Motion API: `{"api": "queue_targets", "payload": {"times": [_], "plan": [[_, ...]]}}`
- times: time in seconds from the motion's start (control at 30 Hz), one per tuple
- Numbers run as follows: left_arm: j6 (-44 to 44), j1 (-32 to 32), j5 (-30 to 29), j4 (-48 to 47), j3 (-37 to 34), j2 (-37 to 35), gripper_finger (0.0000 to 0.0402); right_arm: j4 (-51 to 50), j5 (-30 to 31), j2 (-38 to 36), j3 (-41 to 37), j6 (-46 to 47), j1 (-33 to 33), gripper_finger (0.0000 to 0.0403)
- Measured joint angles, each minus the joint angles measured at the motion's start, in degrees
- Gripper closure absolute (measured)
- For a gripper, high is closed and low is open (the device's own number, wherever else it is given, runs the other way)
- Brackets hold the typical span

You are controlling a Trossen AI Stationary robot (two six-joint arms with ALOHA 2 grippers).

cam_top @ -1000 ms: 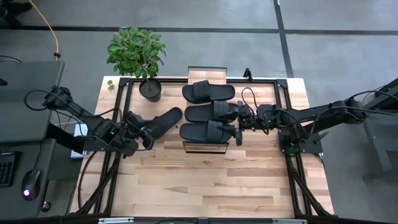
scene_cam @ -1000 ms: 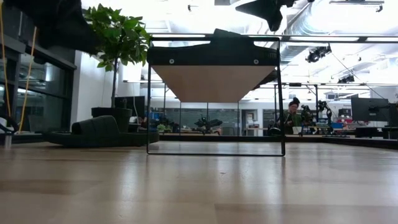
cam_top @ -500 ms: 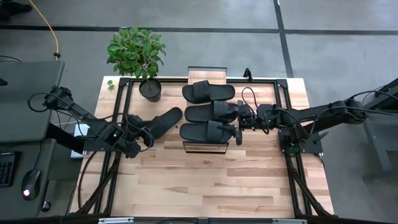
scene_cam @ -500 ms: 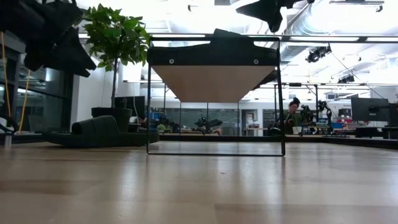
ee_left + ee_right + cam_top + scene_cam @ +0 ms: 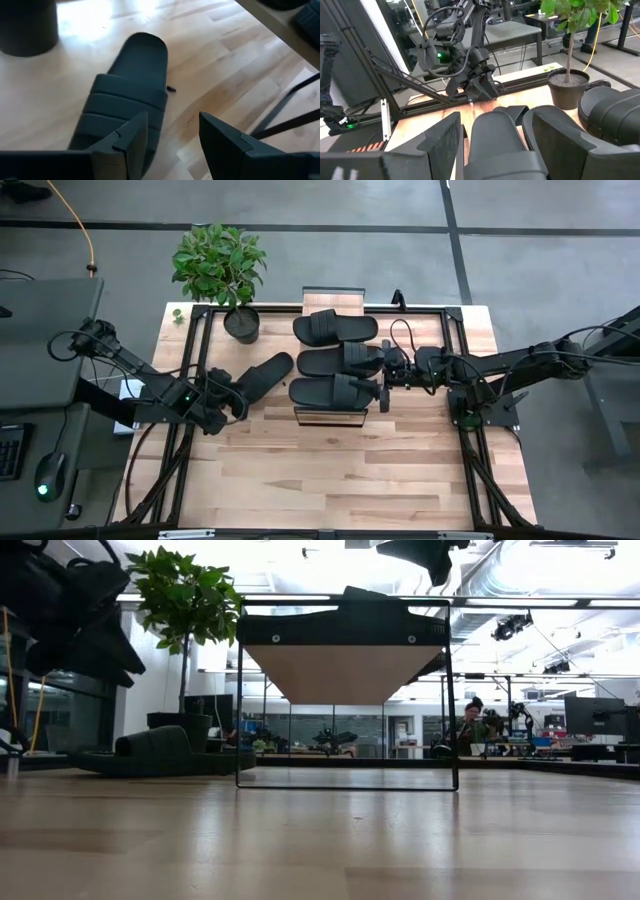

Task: Pick and place slides into the shelf
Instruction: Put the black slipper on the shelf

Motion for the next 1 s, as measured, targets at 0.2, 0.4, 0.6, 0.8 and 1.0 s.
{"api": "queue_targets", "payload": {"times": [0.2,0.4,0.6,0.8,1.0], "plan": [[0.01,0.00,0.65,1.60,0.00,0.01,0.0240,-1.12,-0.05,0.00,0.00,0.00,0.00,0.0164],[0.25,0.00,0.25,3.77,-1.54,0.09,0.0240,-1.33,-0.07,0.00,0.00,-0.17,0.00,0.0164],[-3.63,0.00,1.91,7.73,-6.74,0.07,0.0240,-1.28,-0.10,0.00,0.00,-0.15,0.00,0.0164],[-5.44,-0.01,3.60,15.35,-11.31,0.04,0.0240,-1.28,-0.12,0.00,0.00,-0.07,0.00,0.0164],[-6.74,0.00,5.31,16.40,-12.50,0.04,0.0240,-1.26,-0.12,0.00,0.00,0.06,0.00,0.0164]]}}
